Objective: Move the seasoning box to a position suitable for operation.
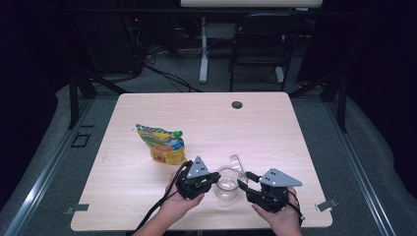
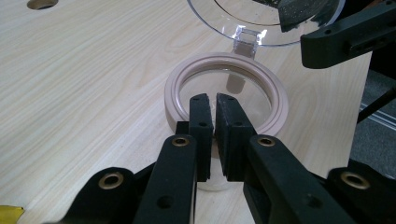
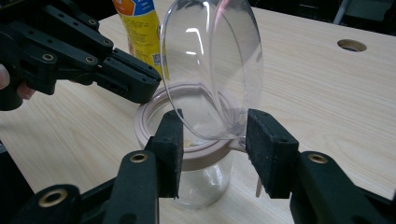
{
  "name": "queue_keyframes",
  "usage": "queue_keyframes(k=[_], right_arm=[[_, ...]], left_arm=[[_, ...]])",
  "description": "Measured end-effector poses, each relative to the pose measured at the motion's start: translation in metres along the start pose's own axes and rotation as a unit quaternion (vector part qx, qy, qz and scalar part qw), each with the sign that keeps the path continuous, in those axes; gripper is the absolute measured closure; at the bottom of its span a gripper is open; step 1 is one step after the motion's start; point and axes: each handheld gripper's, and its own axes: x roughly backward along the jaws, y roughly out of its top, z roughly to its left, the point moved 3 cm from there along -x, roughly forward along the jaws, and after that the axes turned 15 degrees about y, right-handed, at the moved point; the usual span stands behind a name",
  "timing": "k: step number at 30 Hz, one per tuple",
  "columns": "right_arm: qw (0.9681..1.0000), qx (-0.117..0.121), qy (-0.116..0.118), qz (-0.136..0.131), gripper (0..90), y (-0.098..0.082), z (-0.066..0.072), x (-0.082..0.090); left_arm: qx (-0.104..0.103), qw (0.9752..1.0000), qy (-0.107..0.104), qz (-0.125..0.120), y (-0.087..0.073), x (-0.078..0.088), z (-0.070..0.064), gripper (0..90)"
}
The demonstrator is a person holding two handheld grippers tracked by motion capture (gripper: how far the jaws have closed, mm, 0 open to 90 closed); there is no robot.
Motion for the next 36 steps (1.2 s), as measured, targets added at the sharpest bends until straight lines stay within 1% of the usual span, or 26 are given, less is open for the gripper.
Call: queue_keyframes(k=[5,11,12,13,14,16,18,23,25,28,31,36], right_arm=[[1.0,-0.001,-0.001,-0.006,58.4,0.0,-0.001,0.001],[0.9998,-0.012,-0.003,-0.018,59.4,0.0,-0.005,0.006],[0.9998,-0.012,-0.003,-0.014,59.9,0.0,-0.006,0.007],[0.9997,-0.015,-0.004,-0.02,60.8,0.0,-0.006,0.007],[0.9997,-0.015,-0.006,-0.019,61.7,0.0,-0.007,0.009],[0.9995,-0.021,-0.008,-0.023,62.3,-0.001,-0.009,0.01],[0.9994,-0.025,-0.009,-0.02,62.7,-0.001,-0.01,0.012],[0.9988,-0.04,-0.016,-0.024,63.2,-0.004,-0.014,0.013],[0.9986,-0.045,-0.015,-0.024,62.9,-0.004,-0.015,0.014],[0.9982,-0.05,-0.016,-0.028,62.7,-0.004,-0.014,0.013],[0.9985,-0.047,-0.017,-0.024,61.1,-0.005,-0.012,0.01],[0.998,-0.049,-0.026,-0.03,61.7,-0.004,-0.012,0.007]], left_arm=[[0.001,1.0,-0.002,0.0,0.0,0.0,0.0,85.3],[0.002,1.0,-0.003,0.0,0.0,0.0,0.0,85.3],[0.002,1.0,-0.003,0.0,0.0,0.0,0.0,85.3],[0.002,1.0,-0.003,0.0,0.0,0.0,0.0,85.3],[0.001,1.0,-0.003,0.0,0.0,0.0,0.0,85.3],[0.001,1.0,-0.004,0.0,0.0,0.0,0.001,85.3],[0.004,1.0,-0.004,-0.001,0.0,0.0,0.0,85.3],[0.002,1.0,-0.005,-0.001,0.0,0.0,0.001,85.3],[0.003,1.0,-0.005,-0.001,0.0,0.0,0.001,85.2],[0.004,1.0,-0.005,-0.001,0.0,0.0,0.001,85.2],[0.006,1.0,-0.006,-0.001,0.0,0.0,0.001,85.2],[0.009,1.0,-0.002,0.0,0.0,0.0,0.001,83.3]])
